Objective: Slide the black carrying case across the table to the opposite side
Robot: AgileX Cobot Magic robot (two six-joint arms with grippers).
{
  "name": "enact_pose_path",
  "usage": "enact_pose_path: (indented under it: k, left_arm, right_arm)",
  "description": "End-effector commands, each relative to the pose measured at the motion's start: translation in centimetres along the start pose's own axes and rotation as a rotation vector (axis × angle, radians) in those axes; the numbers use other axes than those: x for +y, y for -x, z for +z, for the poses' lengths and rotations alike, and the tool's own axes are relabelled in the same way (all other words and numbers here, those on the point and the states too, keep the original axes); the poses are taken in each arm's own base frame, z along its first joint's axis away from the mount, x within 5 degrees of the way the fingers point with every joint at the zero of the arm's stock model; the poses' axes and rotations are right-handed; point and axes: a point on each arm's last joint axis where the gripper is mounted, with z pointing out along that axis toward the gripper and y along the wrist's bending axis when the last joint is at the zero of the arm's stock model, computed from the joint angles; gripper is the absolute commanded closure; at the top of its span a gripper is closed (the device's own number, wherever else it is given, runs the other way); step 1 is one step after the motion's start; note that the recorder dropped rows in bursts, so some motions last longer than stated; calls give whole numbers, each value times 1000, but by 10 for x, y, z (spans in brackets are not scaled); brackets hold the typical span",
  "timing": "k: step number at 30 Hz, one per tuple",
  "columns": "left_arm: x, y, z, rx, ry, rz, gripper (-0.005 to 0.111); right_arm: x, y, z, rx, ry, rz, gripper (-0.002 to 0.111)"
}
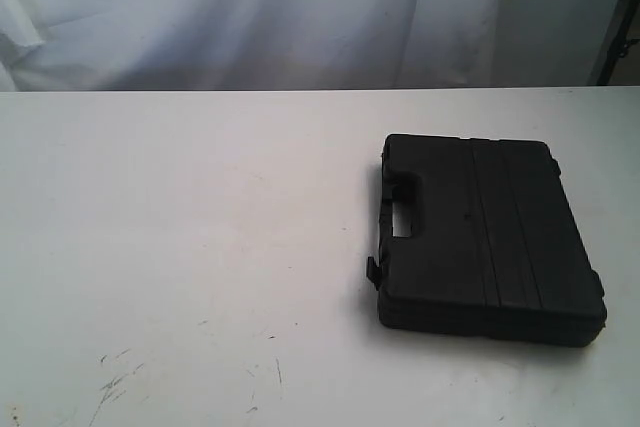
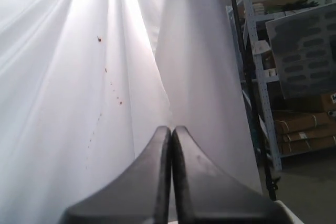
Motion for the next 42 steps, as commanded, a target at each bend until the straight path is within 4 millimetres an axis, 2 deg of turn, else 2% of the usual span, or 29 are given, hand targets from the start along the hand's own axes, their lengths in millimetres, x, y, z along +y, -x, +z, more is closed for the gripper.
enact_pose_path:
  k: [1,5,9,14,17,20,24,28,32,42]
  left_arm:
    - [0,0,0,-10,1,4,107]
    - [0,0,0,-10,1,4,107]
    - [0,0,0,-10,1,4,107]
    - [0,0,0,-10,1,4,107]
    - [0,0,0,-10,1,4,107]
    - [0,0,0,-10,1,4,107]
    - [0,0,0,-10,1,4,107]
    - [0,0,0,-10,1,4,107]
    - [0,0,0,-10,1,4,107]
    - [0,0,0,-10,1,4,107]
  right_arm:
    - [4,28,2,-86,17,46,108]
    - [12,66,9,-58,36,49,108]
    - [20,98,29,66,45,45,108]
    - [27,114,69,291,39,40,108]
    - [30,107,94,464,36,55,108]
    - [34,83,113,726,64,53,108]
    - [40,43,121,1088,119,131,108]
    - [41,17,123,1320,132,162,108]
    - [40,6,128,1378,130,163,108]
    - [40,8,138,1269,112,200,108]
